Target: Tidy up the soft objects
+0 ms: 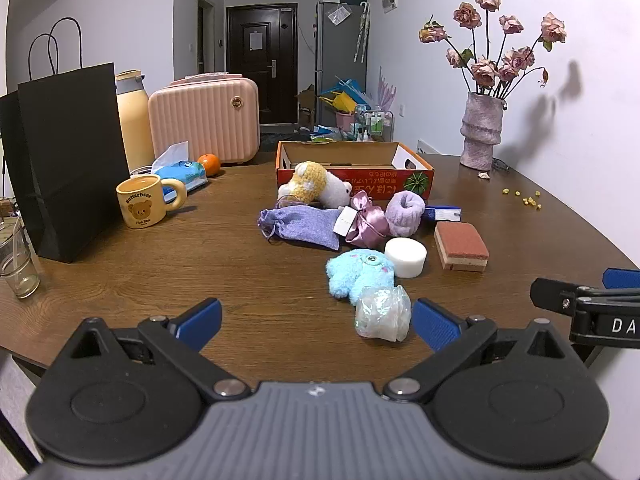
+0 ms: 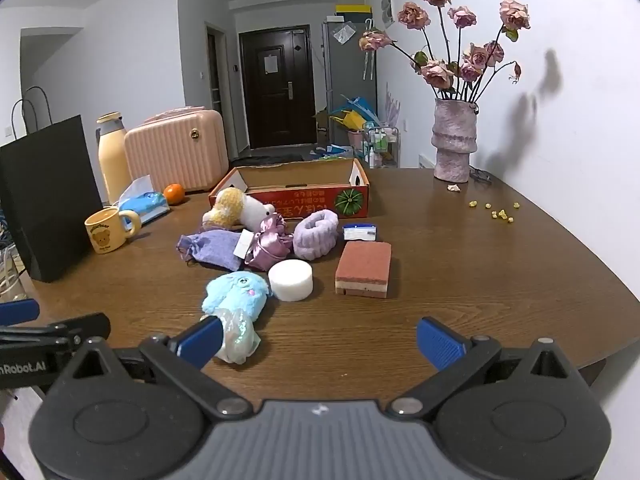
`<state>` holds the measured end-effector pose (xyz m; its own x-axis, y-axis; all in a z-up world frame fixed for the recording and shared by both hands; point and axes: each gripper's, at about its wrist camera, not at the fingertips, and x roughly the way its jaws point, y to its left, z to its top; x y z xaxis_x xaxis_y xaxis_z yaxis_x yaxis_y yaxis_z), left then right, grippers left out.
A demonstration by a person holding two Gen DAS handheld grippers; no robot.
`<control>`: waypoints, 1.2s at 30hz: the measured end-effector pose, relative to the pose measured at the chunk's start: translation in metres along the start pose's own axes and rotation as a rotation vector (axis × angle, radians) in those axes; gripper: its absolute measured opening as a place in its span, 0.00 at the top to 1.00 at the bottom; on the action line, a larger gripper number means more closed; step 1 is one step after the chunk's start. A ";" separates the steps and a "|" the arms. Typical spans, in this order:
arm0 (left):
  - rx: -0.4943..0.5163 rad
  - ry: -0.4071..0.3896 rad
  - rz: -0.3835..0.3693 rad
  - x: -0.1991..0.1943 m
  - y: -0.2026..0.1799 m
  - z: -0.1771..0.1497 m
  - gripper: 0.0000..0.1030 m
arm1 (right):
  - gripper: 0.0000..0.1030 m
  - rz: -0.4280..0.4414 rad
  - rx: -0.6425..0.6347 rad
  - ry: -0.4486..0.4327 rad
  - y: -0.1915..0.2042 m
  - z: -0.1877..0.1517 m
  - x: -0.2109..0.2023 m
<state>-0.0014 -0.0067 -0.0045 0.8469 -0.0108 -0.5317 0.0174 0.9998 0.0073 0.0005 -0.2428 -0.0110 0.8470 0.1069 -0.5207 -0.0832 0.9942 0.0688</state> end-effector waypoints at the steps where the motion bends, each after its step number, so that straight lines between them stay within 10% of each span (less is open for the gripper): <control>1: 0.000 0.000 0.000 0.000 0.000 0.000 0.00 | 0.00 0.001 -0.001 0.000 0.000 0.000 0.000; 36: -0.005 -0.001 -0.005 -0.001 0.000 0.001 0.00 | 0.00 0.001 -0.006 -0.008 0.002 0.003 -0.002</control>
<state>-0.0019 -0.0070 -0.0036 0.8472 -0.0154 -0.5311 0.0184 0.9998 0.0004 0.0002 -0.2414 -0.0069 0.8513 0.1074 -0.5136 -0.0866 0.9942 0.0642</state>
